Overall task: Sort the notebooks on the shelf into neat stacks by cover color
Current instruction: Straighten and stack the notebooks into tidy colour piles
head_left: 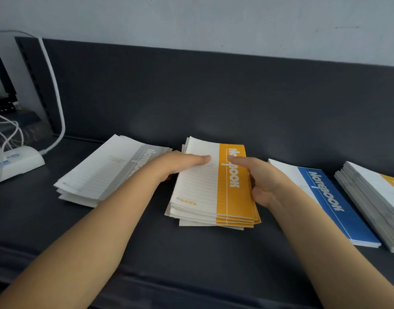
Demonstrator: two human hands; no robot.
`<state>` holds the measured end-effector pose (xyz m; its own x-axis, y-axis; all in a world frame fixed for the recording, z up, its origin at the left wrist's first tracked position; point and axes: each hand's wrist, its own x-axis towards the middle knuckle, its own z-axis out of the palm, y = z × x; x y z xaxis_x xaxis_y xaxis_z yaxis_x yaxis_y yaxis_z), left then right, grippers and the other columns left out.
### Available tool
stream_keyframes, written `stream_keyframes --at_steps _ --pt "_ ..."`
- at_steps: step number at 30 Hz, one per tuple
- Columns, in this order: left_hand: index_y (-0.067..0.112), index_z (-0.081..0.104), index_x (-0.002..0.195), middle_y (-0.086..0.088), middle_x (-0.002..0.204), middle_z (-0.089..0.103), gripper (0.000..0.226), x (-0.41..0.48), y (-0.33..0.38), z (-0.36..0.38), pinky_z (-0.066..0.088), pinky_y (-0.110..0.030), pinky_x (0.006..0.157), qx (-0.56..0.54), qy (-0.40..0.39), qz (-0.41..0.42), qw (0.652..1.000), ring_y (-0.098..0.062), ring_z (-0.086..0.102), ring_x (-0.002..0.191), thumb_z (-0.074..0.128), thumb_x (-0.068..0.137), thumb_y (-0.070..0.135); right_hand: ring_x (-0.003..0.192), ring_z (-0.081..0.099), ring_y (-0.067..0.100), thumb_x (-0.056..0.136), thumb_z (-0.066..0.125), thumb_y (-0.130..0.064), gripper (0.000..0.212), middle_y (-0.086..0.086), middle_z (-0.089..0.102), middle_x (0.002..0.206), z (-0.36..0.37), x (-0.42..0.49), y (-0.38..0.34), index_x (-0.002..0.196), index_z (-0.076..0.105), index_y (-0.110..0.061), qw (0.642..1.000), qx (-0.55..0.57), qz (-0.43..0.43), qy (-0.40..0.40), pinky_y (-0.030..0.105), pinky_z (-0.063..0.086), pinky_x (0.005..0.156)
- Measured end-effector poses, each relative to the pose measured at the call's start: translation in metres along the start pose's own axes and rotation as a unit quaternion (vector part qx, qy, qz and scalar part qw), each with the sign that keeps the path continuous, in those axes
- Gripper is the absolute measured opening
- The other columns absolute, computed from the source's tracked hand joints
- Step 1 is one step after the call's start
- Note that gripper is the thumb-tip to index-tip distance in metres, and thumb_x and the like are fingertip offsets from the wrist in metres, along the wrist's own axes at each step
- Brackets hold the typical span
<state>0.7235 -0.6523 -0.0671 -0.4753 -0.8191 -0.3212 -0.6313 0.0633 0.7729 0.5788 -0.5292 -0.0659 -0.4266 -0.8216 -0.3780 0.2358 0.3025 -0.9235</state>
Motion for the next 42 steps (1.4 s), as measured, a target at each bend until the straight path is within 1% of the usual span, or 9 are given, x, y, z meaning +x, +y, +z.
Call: stream_keyframes --at_steps 3,6,10,15,24,28,32,37,42 --pt "0.016 0.063 0.120 -0.004 0.113 0.070 0.053 -0.004 0.004 0.001 0.047 -0.032 0.081 -0.089 -0.033 0.034 0.995 -0.019 0.065 0.102 0.076 0.078 0.045 0.088 0.062 0.026 0.082 0.072 -0.029 0.035 0.006 0.063 0.098 0.000 -0.001 0.001 0.109 0.054 -0.017 1.000 0.010 -0.003 0.025 0.047 0.048 0.080" --pt "0.010 0.064 0.116 -0.009 0.107 0.073 0.044 -0.009 0.006 0.001 0.055 -0.040 0.084 -0.222 -0.033 0.071 0.972 -0.025 0.070 0.096 0.080 0.076 0.020 0.097 0.062 0.027 0.081 0.074 -0.033 0.044 0.006 0.065 0.106 0.001 -0.003 0.002 0.117 0.055 -0.018 0.998 0.034 -0.024 0.043 0.050 0.049 0.090" --pt "0.015 0.063 0.113 -0.004 0.102 0.074 0.044 -0.020 0.013 0.007 0.057 -0.037 0.075 -0.345 -0.021 0.201 0.917 -0.024 0.071 0.097 0.079 0.072 0.009 0.092 0.065 0.014 0.082 0.070 -0.040 0.042 -0.006 0.064 0.103 0.000 -0.008 -0.005 0.114 0.046 -0.028 0.966 0.092 -0.211 0.122 0.035 0.053 0.077" --pt "0.021 0.062 0.110 0.001 0.105 0.072 0.045 -0.026 0.018 0.014 0.056 -0.037 0.084 -0.331 0.019 0.337 0.881 -0.020 0.069 0.102 0.075 0.068 0.016 0.088 0.061 -0.005 0.083 0.063 -0.048 0.031 -0.020 0.061 0.099 0.004 -0.022 -0.006 0.103 0.045 -0.033 0.907 -0.021 -0.390 0.157 0.011 0.046 0.066" --pt "0.017 0.055 0.124 -0.001 0.111 0.068 0.056 -0.027 0.018 0.021 0.055 -0.030 0.079 -0.302 0.038 0.397 0.866 -0.021 0.066 0.105 0.074 0.073 0.030 0.095 0.064 0.005 0.083 0.068 -0.034 0.039 -0.016 0.062 0.106 -0.002 -0.017 -0.007 0.113 0.045 -0.029 0.902 0.002 -0.418 0.103 0.022 0.053 0.077" --pt "0.012 0.053 0.130 -0.005 0.114 0.067 0.058 -0.026 0.020 0.028 0.056 -0.034 0.081 -0.312 0.042 0.408 0.857 -0.026 0.065 0.108 0.070 0.078 0.029 0.092 0.065 -0.003 0.072 0.068 -0.045 0.043 -0.019 0.063 0.103 0.001 -0.016 -0.007 0.108 0.045 -0.035 0.900 -0.011 -0.428 0.089 0.012 0.052 0.068" --pt "0.013 0.053 0.128 -0.006 0.114 0.068 0.062 -0.022 0.016 0.029 0.057 -0.033 0.080 -0.324 0.036 0.394 0.859 -0.025 0.067 0.106 0.069 0.075 0.041 0.094 0.068 0.009 0.069 0.073 -0.055 0.045 -0.013 0.067 0.104 -0.005 -0.010 -0.010 0.103 0.052 -0.035 0.916 0.004 -0.396 0.071 0.026 0.055 0.077" --pt "0.017 0.058 0.125 -0.006 0.111 0.070 0.055 -0.016 0.014 0.042 0.059 -0.035 0.079 -0.336 0.082 0.357 0.868 -0.024 0.069 0.101 0.064 0.079 0.047 0.083 0.068 0.001 0.059 0.070 -0.052 0.047 -0.017 0.070 0.091 0.003 -0.008 -0.004 0.100 0.057 -0.033 0.918 0.012 -0.386 0.090 0.015 0.049 0.063" --pt "0.026 0.063 0.111 0.002 0.100 0.072 0.041 -0.019 0.017 0.036 0.059 -0.026 0.070 -0.316 0.154 0.360 0.864 -0.013 0.071 0.090 0.052 0.086 0.057 0.076 0.066 -0.009 0.074 0.073 -0.038 0.025 -0.024 0.068 0.080 0.000 -0.009 -0.007 0.091 0.056 -0.035 0.914 -0.005 -0.395 0.093 0.007 0.048 0.052"
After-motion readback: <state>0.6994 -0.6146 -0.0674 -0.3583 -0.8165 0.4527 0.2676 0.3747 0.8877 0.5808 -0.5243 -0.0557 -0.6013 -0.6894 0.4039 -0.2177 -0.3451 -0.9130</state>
